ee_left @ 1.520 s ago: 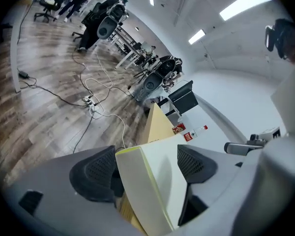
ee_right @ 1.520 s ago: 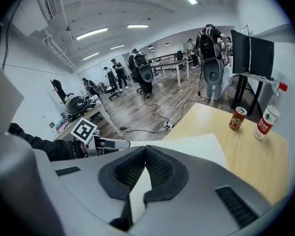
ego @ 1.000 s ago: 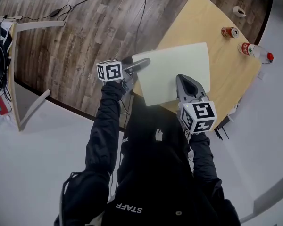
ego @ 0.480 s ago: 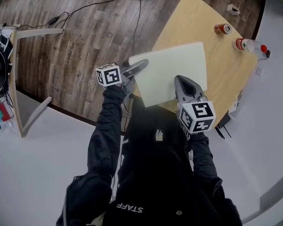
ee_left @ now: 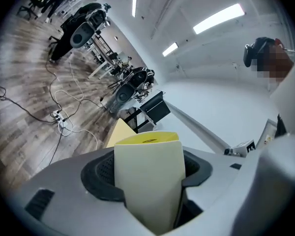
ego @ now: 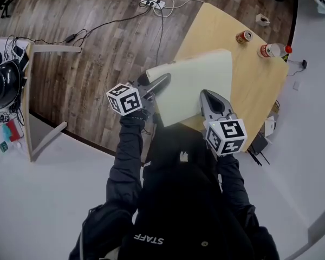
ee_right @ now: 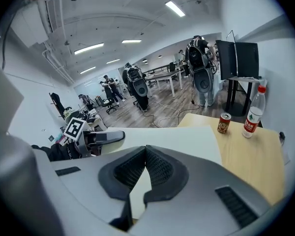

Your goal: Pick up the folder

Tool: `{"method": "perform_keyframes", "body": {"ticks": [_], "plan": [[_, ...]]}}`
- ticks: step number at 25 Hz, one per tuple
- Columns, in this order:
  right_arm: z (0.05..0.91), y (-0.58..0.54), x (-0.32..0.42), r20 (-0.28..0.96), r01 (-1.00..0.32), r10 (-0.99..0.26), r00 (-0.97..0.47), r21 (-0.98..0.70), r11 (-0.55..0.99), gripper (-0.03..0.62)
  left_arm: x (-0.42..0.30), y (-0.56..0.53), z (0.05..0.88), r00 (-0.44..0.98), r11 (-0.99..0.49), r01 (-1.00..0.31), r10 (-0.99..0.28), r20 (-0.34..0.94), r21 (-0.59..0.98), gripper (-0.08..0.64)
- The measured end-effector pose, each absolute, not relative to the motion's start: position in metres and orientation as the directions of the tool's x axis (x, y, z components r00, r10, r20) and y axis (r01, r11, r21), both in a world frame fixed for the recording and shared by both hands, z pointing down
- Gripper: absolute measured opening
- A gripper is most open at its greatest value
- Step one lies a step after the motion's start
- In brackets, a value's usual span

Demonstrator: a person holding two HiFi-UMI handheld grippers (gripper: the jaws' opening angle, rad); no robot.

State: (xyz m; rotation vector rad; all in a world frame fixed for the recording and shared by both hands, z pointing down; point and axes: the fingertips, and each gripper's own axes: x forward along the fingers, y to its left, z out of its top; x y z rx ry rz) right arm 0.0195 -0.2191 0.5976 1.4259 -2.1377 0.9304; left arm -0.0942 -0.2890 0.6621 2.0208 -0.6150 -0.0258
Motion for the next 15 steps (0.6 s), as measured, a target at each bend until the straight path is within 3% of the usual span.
{"method": "perform_keyframes", "body": {"ticks": [15], "plan": [[0.508,-0.191,0.047,0.516,-0.909,-0.752,-0.409,-0.303,0.286,0.02,-0.055,-0.254,0.533,0.782,-0.606,-0.62,-0.529,0.33,0.498,0.298]]}}
